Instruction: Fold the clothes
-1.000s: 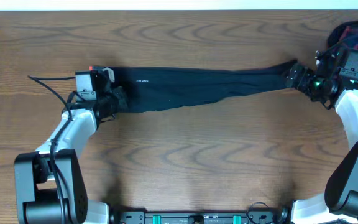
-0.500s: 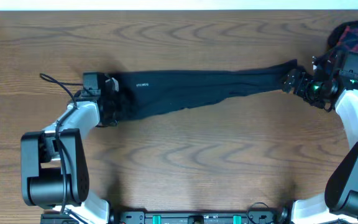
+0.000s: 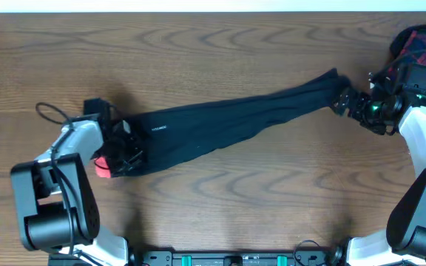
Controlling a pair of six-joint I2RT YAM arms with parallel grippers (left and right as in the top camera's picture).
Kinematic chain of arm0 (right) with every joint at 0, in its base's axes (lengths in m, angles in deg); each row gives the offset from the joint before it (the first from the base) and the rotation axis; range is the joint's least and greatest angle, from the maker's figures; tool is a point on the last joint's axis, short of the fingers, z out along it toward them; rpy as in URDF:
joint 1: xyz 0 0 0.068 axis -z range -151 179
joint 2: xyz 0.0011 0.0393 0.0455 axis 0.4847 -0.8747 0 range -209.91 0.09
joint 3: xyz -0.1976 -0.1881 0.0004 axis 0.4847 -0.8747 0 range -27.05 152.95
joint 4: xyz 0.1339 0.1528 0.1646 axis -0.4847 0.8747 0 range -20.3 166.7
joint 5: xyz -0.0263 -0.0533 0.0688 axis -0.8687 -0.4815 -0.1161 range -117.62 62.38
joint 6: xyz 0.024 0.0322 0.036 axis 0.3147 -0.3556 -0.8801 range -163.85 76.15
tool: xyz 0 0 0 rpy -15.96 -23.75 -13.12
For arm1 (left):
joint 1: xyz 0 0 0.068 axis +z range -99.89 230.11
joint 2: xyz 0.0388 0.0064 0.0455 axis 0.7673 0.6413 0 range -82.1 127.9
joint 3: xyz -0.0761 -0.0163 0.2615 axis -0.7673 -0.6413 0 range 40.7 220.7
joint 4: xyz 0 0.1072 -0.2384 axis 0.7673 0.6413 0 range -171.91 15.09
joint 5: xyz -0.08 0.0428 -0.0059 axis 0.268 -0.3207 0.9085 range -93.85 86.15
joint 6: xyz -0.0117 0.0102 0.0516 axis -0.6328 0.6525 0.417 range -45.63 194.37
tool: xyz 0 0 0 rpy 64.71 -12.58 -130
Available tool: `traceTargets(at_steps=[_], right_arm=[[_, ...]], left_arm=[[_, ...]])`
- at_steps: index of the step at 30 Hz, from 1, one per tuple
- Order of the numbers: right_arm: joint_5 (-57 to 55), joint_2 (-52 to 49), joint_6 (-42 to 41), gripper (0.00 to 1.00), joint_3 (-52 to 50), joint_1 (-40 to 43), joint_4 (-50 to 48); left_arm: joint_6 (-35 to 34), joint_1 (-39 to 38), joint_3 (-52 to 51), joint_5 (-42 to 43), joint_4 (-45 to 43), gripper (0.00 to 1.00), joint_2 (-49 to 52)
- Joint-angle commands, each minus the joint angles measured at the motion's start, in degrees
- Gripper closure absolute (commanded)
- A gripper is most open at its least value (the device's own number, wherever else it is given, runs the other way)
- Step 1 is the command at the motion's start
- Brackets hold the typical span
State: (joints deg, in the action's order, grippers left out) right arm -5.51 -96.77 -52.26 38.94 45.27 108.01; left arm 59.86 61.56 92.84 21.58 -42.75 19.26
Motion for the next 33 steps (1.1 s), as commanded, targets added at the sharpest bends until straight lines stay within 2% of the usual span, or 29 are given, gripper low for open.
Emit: traceTargets(at_steps=[1, 8, 9, 11, 12, 14, 15, 16, 18, 28, 33], right_arm=[[-0.1, 0.3, 4.6, 0.01, 0.7, -0.6, -0.3], [-1.9, 0.2, 12.7, 0.01, 0.7, -1.9, -4.4], [-2.7, 0.1, 13.4, 0.04, 0.7, -2.1, -5.0], [-2.8, -0.1, 13.9, 0.14, 0.7, -2.1, -6.7], [-2.8, -0.3, 13.9, 0.27, 0.7, -2.1, -7.9], [-2.6, -0.9, 13.8, 0.43, 0.7, -2.2, -9.9], [-2.7, -1.5, 13.9, 0.46, 0.7, -2.2, -10.9], [-2.8, -2.1, 13.9, 0.45, 0.7, -2.1, -11.9], [-3.8, -4.0, 13.9, 0.37, 0.7, -2.1, -14.1], [-6.2, -12.6, 16.3, 0.37, 0.7, -2.0, -24.8], [-6.0, -14.7, 16.9, 0.39, 0.7, -2.0, -26.7]], left_arm=[[1.7, 2.7, -2.8, -8.2, -2.5, 0.94, 2.9], [2.0, 1.2, -2.8, -6.4, -7.6, 0.94, 2.9], [2.0, 0.9, -2.8, -6.4, -8.4, 0.93, 2.9], [2.0, 0.3, -2.8, -6.4, -9.5, 0.94, 2.9], [2.0, -0.1, -2.8, -6.4, -10.0, 0.94, 2.9], [2.0, -0.5, -2.8, -6.4, -10.8, 0.93, 2.9], [2.0, -0.7, -2.8, -6.4, -11.0, 0.94, 2.9], [2.0, -0.9, -2.8, -6.4, -11.1, 0.94, 2.9], [2.0, -1.1, -2.8, -6.4, -11.1, 0.94, 2.9], [1.8, -1.1, -2.8, -6.5, -11.0, 0.94, 2.9], [1.8, -1.1, -2.8, -6.4, -11.0, 0.93, 2.9]])
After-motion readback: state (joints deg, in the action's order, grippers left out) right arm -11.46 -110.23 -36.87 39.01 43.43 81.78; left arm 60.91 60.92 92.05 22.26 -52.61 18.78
